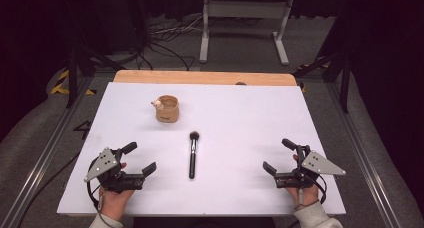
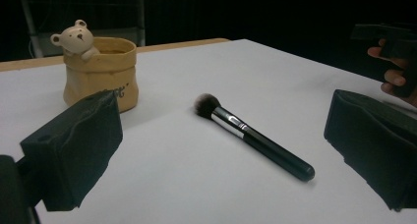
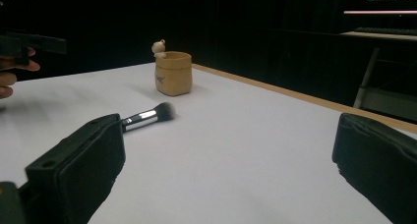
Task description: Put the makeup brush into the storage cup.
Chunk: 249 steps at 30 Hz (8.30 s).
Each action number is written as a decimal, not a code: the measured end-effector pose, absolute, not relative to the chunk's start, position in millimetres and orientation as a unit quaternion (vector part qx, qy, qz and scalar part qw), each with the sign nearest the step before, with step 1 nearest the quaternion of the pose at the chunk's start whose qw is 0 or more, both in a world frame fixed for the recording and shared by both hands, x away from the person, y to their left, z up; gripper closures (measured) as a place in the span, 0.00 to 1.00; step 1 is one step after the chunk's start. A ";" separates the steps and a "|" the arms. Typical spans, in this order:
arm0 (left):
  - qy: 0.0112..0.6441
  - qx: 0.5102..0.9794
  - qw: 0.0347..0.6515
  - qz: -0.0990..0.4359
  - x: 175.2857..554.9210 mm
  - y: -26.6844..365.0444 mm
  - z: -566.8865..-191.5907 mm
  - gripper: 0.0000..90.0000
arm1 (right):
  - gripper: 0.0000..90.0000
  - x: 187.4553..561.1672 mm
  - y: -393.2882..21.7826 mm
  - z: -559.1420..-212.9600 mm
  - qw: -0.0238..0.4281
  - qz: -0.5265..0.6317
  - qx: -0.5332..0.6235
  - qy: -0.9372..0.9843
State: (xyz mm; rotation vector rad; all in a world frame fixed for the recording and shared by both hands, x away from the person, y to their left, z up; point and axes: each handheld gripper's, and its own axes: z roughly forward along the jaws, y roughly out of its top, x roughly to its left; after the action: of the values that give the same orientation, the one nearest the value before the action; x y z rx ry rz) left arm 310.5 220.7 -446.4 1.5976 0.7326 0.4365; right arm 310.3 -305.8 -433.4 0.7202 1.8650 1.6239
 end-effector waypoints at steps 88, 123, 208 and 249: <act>0.352 0.879 0.319 0.044 416.8 78.9 -378.9 0.02 | 0.00 310.1 -315.2 -433.0 0.237 0.627 0.272 0.691; 0.395 0.894 0.210 -0.016 444.8 54.7 -395.8 0.09 | 0.00 310.5 -315.6 -433.7 0.224 0.633 0.274 0.688; 0.368 0.881 0.289 0.070 430.4 69.7 -352.5 0.80 | 0.02 313.5 -314.5 -437.2 0.192 0.643 0.273 0.690; 0.296 0.771 0.540 0.163 419.8 115.0 -362.2 0.80 | 0.02 314.0 -314.5 -438.1 0.188 0.643 0.273 0.691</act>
State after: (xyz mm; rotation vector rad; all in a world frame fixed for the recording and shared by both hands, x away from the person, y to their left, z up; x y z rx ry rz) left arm 419.8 115.0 -362.2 1.8329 0.7043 0.3867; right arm 314.0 -314.5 -438.1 0.7688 1.9433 1.8078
